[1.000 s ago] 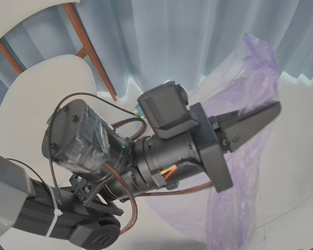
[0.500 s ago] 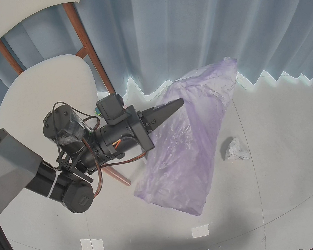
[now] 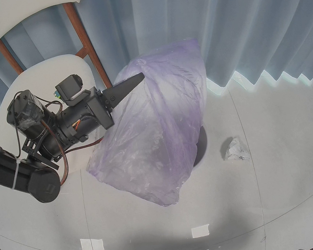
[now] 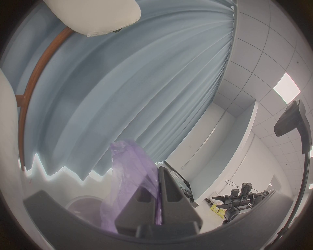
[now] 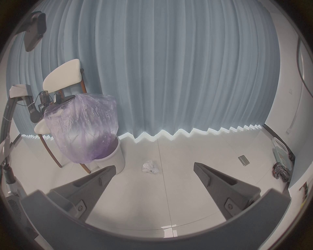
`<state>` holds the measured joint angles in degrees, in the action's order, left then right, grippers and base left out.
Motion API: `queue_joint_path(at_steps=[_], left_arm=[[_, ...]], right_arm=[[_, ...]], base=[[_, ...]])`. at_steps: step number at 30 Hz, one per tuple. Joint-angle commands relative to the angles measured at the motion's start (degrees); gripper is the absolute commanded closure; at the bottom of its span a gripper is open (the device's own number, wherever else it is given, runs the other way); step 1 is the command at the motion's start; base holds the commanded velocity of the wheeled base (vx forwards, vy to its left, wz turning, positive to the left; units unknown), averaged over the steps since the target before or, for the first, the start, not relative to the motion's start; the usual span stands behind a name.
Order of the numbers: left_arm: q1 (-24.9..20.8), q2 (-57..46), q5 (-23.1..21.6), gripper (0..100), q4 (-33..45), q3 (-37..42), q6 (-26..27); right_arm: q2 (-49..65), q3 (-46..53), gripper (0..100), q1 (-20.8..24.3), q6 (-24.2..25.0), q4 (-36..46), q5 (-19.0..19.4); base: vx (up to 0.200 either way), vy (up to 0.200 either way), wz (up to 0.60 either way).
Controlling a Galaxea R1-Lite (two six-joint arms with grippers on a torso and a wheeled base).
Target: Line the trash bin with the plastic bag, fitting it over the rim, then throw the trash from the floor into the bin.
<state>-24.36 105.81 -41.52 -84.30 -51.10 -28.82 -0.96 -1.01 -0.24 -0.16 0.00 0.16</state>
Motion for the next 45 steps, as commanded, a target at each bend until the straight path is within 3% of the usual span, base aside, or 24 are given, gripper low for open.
queue_joint_path(at_steps=[1, 18, 32, 37, 45], left_arm=[[0.80, -4.83, -0.05, 100, 2.03, 1.53, -0.01], [-0.60, -4.56, 0.21, 100, 5.28, 7.95, 4.65], [-0.08, -5.09, 0.74, 100, 12.93, 8.39, 4.74], [0.01, -5.00, 3.64, 100, 14.16, 8.39, 4.82], [-1.40, -8.96, 14.36, 100, 20.49, 8.48, 7.90]], right_arm=[[0.88, 1.01, 0, -0.02, -0.02, 0.00, 0.02], [0.96, 1.01, 0, -0.02, -0.02, 0.00, 0.02], [0.88, 1.01, 0, -0.02, -0.02, -0.09, 0.02], [0.96, 1.01, 0, -0.02, -0.02, -0.09, 0.02], [0.88, 1.01, 0, -0.02, -0.02, 0.00, 0.02]], base=[[0.000, 0.000, 0.00], [0.000, 0.000, 0.00], [0.000, 0.000, 0.00], [0.000, 0.000, 0.00], [0.000, 0.000, 0.00]])
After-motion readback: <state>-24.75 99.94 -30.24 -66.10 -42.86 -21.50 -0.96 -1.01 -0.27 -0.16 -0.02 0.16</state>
